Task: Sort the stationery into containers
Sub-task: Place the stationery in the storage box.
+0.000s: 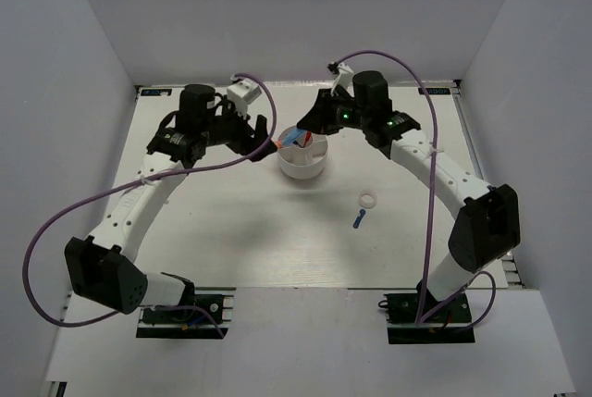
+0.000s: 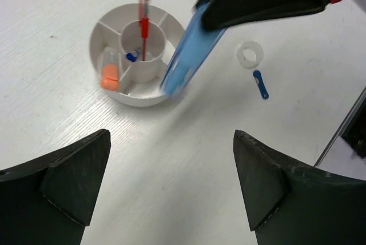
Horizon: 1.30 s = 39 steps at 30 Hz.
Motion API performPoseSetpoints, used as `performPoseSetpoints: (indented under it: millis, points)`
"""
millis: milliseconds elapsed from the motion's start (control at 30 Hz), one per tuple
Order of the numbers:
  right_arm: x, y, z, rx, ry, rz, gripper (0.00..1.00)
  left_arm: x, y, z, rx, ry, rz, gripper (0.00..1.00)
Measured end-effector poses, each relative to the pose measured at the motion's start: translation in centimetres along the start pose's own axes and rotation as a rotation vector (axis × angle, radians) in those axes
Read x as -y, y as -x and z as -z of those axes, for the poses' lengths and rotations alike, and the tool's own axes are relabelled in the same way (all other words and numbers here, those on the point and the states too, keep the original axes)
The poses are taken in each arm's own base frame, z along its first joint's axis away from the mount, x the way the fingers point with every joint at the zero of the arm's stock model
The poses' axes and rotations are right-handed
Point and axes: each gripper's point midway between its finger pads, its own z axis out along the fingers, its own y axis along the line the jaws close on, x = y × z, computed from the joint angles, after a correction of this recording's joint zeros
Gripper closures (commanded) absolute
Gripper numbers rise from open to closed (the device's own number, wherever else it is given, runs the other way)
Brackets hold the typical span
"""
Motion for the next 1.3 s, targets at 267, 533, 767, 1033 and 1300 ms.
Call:
performPoseSetpoints:
  millis: [267, 533, 767, 1033, 1300]
  points:
    - [1.5, 1.9, 4.0, 0.092, -0.109, 0.319, 1.0, -5.2, 2.6, 4.4, 0.146, 0.174, 0.241, 0.02]
    - [2.2, 0.1, 1.8, 0.026, -0.102, 0.513, 1.0, -9.1, 1.1, 5.0, 0.159, 0.241, 0.395, 0.02]
    - [3.7, -3.2, -0.9, -0.084, -0.092, 0.55, 1.0, -8.8, 0.1, 4.3, 0.142, 0.211, 0.408, 0.02]
    - [4.0, -5.2, -2.6, -0.135, -0.101, 0.602, 1.0, -8.7, 0.0, 4.0, 0.148, 0.189, 0.402, 0.02]
    - [5.9, -6.3, -4.6, -0.181, -0.176, 0.666, 1.0, -8.7, 0.1, 4.0, 0.149, 0.189, 0.396, 0.02]
